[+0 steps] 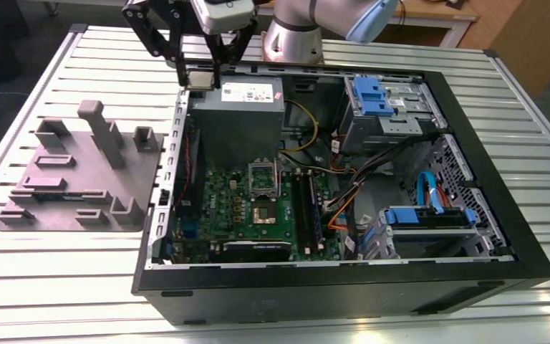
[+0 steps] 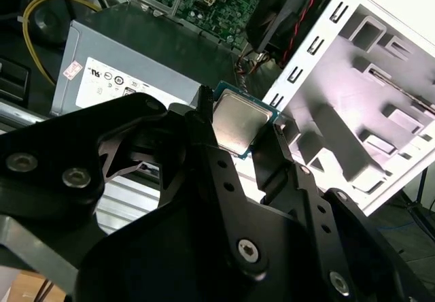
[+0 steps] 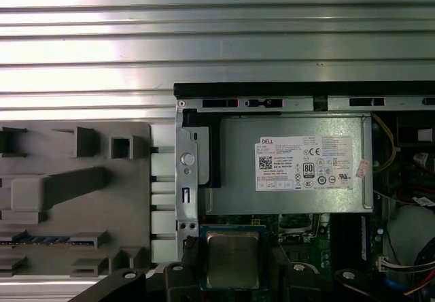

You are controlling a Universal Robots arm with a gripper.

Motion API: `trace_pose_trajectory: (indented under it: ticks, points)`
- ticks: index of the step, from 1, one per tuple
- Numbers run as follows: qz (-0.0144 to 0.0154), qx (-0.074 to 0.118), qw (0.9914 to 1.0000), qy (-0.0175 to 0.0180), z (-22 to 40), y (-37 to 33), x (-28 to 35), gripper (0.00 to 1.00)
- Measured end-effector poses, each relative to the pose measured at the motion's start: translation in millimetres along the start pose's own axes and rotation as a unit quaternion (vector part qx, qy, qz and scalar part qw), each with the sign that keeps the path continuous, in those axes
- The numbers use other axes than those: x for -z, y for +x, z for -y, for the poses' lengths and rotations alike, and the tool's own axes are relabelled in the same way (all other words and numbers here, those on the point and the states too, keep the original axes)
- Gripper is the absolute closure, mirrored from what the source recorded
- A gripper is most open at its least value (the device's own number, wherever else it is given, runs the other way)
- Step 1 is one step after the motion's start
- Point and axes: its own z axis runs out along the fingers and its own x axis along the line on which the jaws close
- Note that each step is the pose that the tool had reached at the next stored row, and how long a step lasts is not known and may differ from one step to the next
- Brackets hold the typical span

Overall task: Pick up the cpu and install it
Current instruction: 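Pick up the cpu and move it towards the insertion slot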

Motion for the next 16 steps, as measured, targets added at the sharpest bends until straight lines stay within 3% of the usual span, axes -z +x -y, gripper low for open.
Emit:
trace_pose_trajectory:
  ticks: [16]
  points:
    - [0.0,0.0,1.0,0.0,-0.2,-6.0,0.0,0.53]
